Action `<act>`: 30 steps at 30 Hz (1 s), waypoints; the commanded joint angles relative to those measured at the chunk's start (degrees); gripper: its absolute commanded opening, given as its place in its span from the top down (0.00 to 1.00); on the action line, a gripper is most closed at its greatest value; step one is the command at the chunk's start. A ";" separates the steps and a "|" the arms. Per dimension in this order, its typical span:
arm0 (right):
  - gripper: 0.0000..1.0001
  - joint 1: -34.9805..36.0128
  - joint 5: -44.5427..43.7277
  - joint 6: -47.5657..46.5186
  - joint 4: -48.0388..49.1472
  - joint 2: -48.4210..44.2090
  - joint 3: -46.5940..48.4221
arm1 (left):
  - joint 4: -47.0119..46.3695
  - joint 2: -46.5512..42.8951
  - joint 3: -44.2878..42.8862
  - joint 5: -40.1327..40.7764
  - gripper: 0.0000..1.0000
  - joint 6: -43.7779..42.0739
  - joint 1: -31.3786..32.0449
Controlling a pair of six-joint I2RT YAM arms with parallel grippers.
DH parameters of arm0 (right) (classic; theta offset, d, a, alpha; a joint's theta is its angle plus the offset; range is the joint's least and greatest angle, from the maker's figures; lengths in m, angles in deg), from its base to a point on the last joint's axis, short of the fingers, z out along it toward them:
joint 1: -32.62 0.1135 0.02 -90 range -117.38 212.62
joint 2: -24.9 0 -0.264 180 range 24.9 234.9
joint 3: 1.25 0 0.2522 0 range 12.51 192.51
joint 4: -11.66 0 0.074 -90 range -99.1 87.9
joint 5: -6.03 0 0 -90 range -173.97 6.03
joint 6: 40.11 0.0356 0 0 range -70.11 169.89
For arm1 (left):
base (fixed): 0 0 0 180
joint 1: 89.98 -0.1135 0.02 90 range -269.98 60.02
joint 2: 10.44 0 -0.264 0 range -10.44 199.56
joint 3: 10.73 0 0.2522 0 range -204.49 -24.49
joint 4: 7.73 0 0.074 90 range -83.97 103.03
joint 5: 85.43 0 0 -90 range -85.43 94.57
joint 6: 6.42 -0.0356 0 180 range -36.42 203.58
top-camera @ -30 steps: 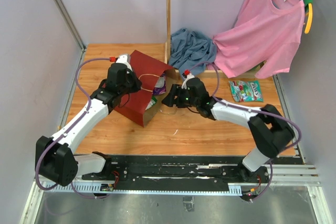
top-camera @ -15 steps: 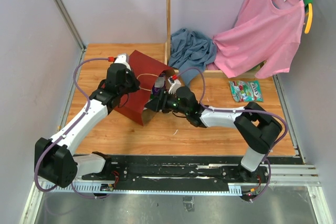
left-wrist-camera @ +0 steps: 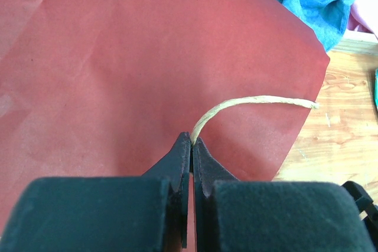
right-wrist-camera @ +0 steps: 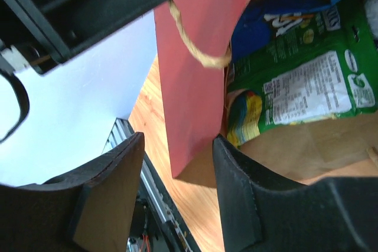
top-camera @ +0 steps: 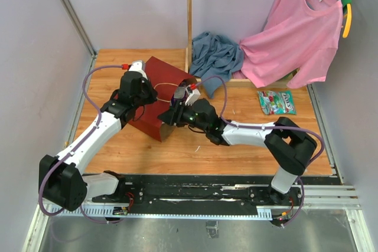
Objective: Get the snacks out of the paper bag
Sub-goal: Adjust the paper bag at the center of the board.
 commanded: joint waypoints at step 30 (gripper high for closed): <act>0.99 1.42 -1.17 6.54 1.47 13.50 14.40 | 0.93 -1.23 -1.15 6.84 0.99 -2.25 -0.42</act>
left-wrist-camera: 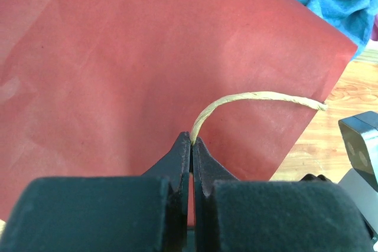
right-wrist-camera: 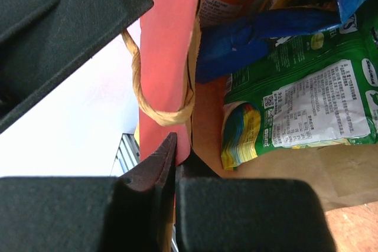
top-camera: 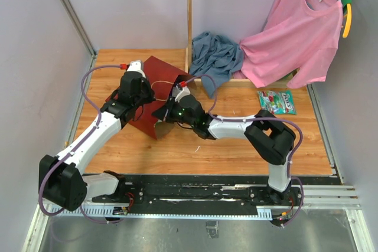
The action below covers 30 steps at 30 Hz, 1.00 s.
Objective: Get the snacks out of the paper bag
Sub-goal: Adjust the paper bag at the center of the board.
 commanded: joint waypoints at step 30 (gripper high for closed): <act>0.15 0.00 7.76 -12.18 -2.85 -13.58 -12.31 | 4.69 2.28 -7.03 8.45 1.00 1.08 -0.40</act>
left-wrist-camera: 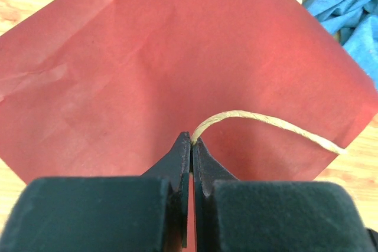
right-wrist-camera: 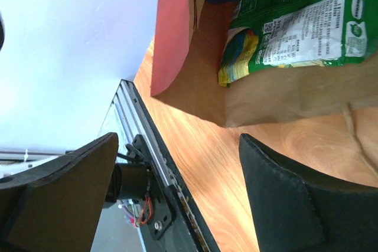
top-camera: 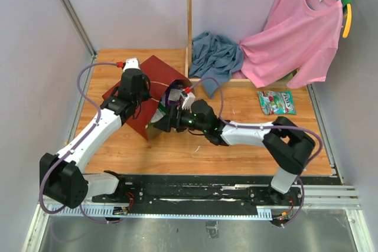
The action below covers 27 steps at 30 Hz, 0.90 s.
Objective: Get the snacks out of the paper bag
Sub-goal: Adjust the paper bag at the center of the board, then take out the snack from the paper bag.
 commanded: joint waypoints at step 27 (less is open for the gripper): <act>0.22 -8.06 -12.85 -13.63 -12.18 -8.59 -5.79 | -1.66 4.70 -7.27 -5.65 1.00 -6.71 0.17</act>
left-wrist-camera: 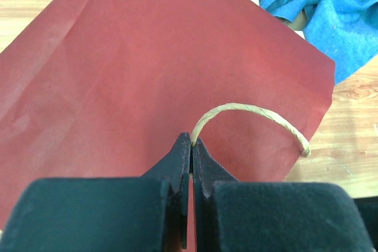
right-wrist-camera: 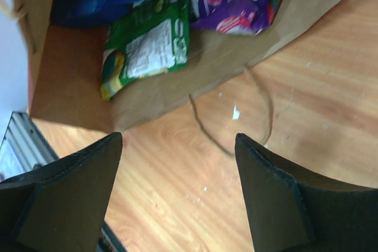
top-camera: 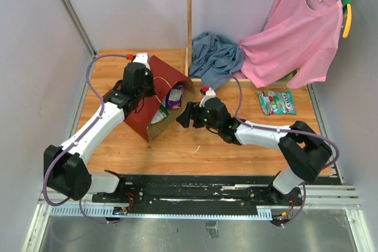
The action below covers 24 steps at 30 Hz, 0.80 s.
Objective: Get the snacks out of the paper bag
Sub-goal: Take out the snack from the paper bag.
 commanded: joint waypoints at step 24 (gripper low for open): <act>0.44 -7.13 -2.21 2.72 9.35 28.62 20.62 | -5.46 -1.59 3.75 -5.45 0.99 10.78 -0.02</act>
